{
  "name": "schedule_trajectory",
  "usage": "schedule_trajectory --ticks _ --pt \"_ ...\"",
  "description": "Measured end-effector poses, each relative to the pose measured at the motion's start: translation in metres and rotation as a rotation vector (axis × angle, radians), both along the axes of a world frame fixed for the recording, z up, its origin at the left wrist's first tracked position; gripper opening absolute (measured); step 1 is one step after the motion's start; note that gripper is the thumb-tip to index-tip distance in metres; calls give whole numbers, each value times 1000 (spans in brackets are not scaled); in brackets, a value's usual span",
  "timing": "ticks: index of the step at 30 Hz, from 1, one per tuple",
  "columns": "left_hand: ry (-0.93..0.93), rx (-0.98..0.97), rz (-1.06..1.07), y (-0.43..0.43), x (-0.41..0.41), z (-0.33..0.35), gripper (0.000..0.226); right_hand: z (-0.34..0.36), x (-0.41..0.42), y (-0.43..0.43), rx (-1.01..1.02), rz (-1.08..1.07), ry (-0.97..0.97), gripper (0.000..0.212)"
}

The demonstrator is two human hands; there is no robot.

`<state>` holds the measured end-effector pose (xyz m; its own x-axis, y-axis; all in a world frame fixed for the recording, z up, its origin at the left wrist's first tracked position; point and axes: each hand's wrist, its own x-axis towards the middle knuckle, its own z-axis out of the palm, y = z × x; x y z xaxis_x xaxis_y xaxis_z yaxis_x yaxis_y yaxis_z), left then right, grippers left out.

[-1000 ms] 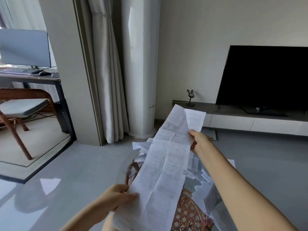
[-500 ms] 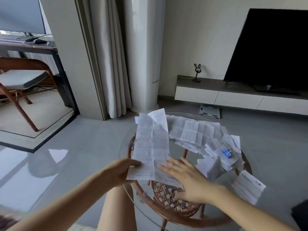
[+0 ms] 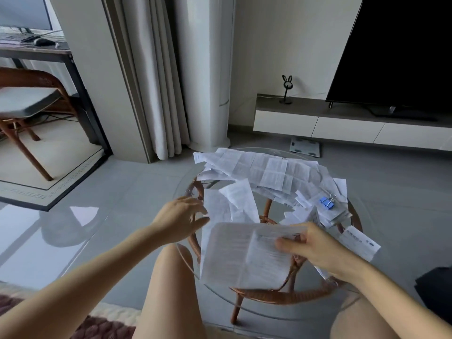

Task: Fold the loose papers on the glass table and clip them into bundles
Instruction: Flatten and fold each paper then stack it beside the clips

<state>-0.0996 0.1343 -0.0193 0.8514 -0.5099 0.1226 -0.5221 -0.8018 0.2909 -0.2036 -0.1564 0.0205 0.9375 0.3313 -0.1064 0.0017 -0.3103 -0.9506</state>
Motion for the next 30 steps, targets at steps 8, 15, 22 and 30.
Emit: schedule_trajectory --ticks 8,15,22,30 --pt "100 87 -221 -19 -8 -62 73 -19 16 2 -362 -105 62 16" --pt "133 -159 -227 -8 -13 -62 57 -53 68 37 -883 -299 -139 42" --pt "199 -213 -171 -5 -6 -60 38 -77 98 53 -852 -447 -55 46" --pt "-126 -359 353 -14 12 -27 21 -75 100 65 -589 -707 -183 13"
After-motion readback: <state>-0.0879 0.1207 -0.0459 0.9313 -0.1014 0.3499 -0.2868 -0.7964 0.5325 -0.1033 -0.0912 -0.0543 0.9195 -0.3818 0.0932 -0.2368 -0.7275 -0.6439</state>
